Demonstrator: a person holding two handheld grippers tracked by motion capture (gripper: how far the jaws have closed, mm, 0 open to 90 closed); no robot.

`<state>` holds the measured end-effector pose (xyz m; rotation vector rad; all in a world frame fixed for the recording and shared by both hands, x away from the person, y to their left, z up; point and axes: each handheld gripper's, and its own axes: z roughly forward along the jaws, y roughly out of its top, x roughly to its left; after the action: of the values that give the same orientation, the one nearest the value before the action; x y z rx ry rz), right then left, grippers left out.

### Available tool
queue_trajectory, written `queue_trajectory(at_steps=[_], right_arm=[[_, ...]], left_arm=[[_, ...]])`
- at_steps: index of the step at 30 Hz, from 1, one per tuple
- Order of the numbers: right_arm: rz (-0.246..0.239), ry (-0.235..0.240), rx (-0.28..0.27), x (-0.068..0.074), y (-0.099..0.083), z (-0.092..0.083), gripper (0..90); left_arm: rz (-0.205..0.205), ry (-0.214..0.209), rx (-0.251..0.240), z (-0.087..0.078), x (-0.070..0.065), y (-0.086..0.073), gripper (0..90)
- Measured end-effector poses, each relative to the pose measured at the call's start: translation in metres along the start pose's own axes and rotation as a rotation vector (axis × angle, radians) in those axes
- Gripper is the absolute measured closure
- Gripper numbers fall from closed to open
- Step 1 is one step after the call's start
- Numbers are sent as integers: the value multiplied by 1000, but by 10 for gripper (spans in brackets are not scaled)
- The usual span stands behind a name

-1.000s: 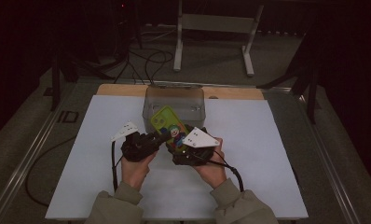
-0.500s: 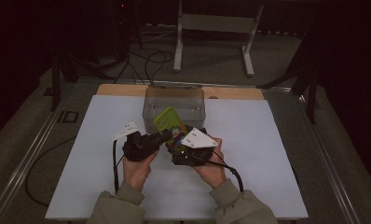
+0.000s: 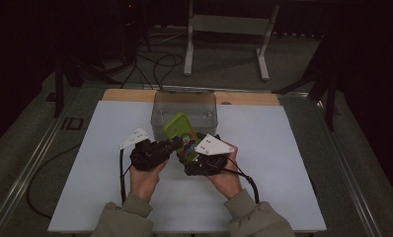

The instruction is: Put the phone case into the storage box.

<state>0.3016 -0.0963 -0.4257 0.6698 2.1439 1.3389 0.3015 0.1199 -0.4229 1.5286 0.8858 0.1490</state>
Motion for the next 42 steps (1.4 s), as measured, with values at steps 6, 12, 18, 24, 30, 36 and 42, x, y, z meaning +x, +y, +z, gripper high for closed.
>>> queue_trajectory(at_steps=[6,12,18,24,30,36,42], right_arm=[[7,31,0,-5,-3,-4,126],[48,58,-14,-18,-3,-13,129],[53,71,-14,-27,-3,-19,134],[65,100,5,-35,-4,-23,136],[82,135,21,-40,-4,-24,136],[103,165,33,-46,-4,-24,139],[161,202,24,-55,-6,-25,141]], left_arm=[[6,11,-4,-4,2,1,784],[8,15,-7,-10,6,3,784],[25,2,2,-12,6,5,784],[38,-21,11,-15,7,6,784],[45,-53,22,-18,10,8,784],[49,-79,40,-21,13,10,784],[56,-95,50,-22,14,11,784]])
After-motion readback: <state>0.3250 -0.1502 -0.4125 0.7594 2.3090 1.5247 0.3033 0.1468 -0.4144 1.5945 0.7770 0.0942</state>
